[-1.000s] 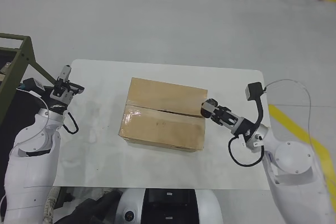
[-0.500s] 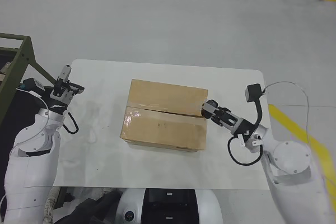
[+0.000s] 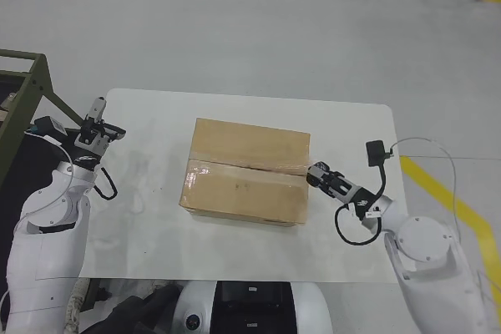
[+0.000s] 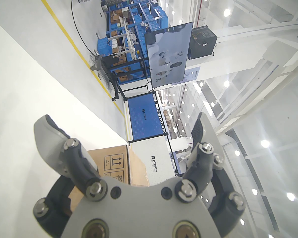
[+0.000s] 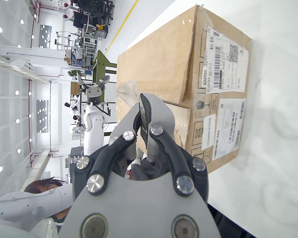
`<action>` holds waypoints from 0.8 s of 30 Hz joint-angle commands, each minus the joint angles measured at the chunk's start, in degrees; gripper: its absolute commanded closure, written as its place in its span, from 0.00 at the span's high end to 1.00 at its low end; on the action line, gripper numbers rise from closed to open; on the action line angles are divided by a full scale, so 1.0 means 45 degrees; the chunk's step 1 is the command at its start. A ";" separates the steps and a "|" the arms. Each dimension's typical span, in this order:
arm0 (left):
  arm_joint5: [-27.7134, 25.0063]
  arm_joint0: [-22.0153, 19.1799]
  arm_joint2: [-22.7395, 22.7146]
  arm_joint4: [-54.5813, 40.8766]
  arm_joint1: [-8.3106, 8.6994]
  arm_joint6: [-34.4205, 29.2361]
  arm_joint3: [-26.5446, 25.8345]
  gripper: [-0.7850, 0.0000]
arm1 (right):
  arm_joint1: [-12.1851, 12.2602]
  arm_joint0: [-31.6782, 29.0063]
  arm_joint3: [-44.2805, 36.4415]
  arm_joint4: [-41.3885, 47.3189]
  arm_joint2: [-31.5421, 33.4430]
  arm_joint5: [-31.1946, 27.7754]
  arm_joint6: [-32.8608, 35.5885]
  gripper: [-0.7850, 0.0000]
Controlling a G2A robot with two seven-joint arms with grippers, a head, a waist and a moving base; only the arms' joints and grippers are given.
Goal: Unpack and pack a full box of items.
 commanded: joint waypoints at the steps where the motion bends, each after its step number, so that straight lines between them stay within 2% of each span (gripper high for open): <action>1: 0.0000 0.0000 0.0000 0.0000 0.0000 0.0000 0.0000 1.00 | 0.0009 -0.0031 0.0136 0.0019 -0.0024 -0.0041 -0.0030 0.00; 17: 0.0000 0.0000 0.0000 0.0000 0.0000 0.0000 0.0000 1.00 | 0.0107 0.0183 0.0861 -0.0272 -0.0252 0.0546 0.0045 0.00; 24: 0.0000 0.0000 0.0000 0.0000 0.0000 0.0000 0.0000 1.00 | 0.0155 0.0283 0.1104 -0.0317 -0.0277 0.0661 0.0143 0.04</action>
